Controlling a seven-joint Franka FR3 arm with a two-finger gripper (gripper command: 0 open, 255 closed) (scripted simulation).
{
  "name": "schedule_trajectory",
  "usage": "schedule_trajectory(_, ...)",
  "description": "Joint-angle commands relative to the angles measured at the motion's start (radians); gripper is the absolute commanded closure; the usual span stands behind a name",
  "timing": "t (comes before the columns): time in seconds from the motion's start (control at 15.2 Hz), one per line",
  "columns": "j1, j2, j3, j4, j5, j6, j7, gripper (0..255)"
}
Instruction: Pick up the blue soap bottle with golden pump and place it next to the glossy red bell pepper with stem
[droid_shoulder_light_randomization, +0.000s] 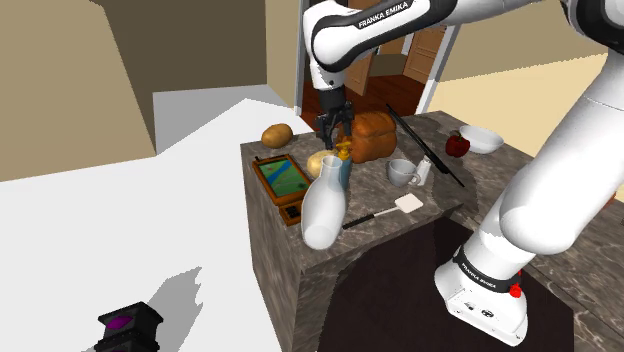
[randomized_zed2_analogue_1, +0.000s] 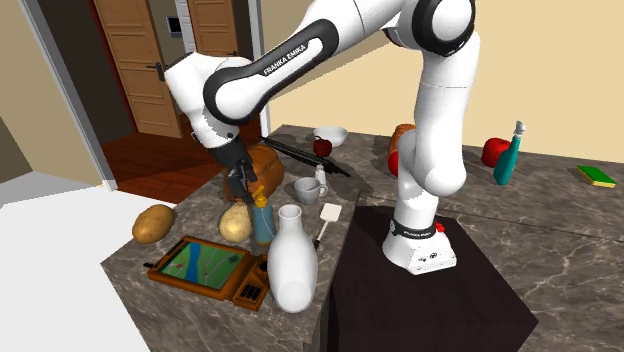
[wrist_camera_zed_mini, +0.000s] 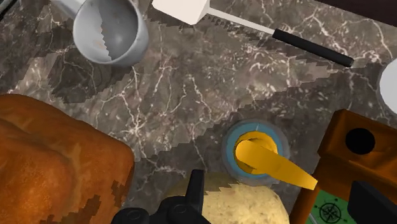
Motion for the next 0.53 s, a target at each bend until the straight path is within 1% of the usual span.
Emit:
schedule_trajectory(0.0, -0.003, 0.085, -0.003, 0.043, -0.016, 0.006, 0.014, 0)
schedule_trajectory(0.07, -0.003, 0.089, -0.003, 0.045, -0.016, 0.006, 0.014, 0)
schedule_trajectory(0.46, -0.006, 0.092, -0.007, -0.032, -0.02, 0.086, 0.016, 0)
